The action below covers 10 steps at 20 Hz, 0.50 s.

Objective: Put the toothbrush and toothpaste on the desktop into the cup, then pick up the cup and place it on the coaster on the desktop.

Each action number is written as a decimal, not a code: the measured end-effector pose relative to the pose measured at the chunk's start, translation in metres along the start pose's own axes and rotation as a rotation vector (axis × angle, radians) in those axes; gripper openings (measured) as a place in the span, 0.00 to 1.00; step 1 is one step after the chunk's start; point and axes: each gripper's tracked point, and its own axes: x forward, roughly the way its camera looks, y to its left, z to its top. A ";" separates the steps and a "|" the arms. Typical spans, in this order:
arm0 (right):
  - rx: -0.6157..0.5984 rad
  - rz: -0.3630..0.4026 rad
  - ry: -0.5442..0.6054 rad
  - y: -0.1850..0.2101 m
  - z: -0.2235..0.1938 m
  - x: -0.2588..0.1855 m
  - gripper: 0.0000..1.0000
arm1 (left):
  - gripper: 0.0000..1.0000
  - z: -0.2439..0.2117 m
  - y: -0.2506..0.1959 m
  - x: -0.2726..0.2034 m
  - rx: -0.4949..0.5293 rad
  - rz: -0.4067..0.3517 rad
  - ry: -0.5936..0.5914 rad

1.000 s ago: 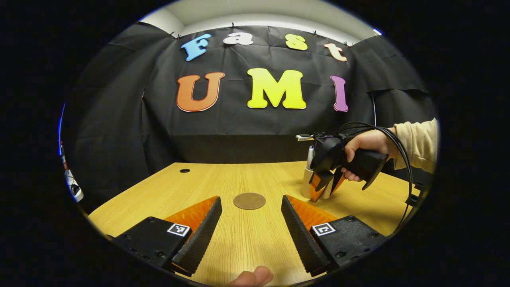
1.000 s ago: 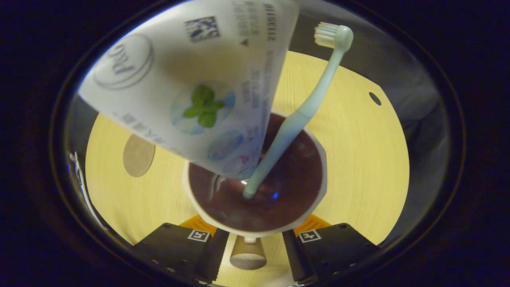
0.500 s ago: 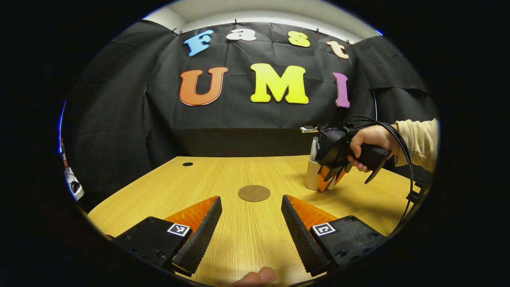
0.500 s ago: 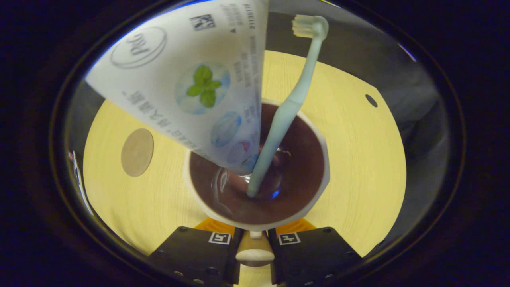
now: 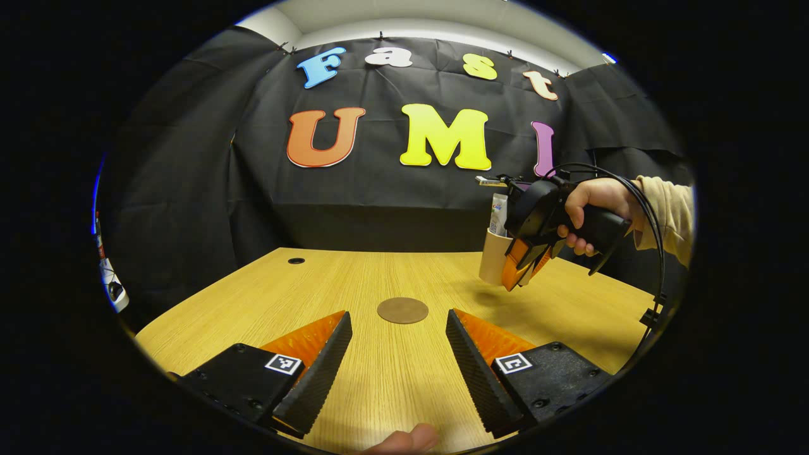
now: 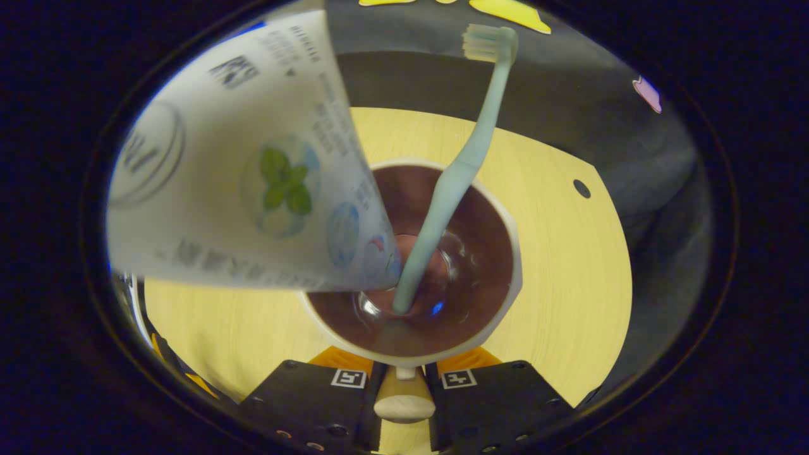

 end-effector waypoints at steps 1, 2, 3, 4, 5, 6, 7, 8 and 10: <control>-0.013 0.008 0.001 0.004 0.001 0.000 0.27 | 0.95 0.000 0.003 -0.002 0.001 0.002 0.000; -0.023 0.017 -0.001 0.006 0.002 -0.001 0.27 | 0.95 -0.001 0.005 -0.003 0.004 0.003 0.001; -0.050 0.018 0.000 0.010 0.002 -0.001 0.27 | 0.95 -0.001 0.008 -0.006 0.005 0.007 -0.002; -0.065 0.022 0.001 0.020 0.004 -0.003 0.27 | 0.95 -0.002 0.011 -0.008 0.002 0.009 -0.005; -0.081 0.029 0.008 0.028 0.005 -0.003 0.27 | 0.95 -0.003 0.014 -0.011 -0.005 0.010 -0.007; -0.096 0.039 0.013 0.042 0.005 -0.004 0.27 | 0.95 -0.004 0.016 -0.011 -0.011 0.012 -0.008; -0.115 0.048 0.021 0.049 0.006 -0.002 0.27 | 0.95 -0.005 0.019 -0.013 -0.014 0.014 -0.007; -0.126 0.062 0.027 0.057 0.005 0.002 0.27 | 0.95 -0.006 0.022 -0.015 -0.012 0.018 -0.005; -0.147 0.088 0.040 0.069 0.005 0.008 0.27 | 0.95 -0.009 0.028 -0.020 -0.013 0.030 -0.002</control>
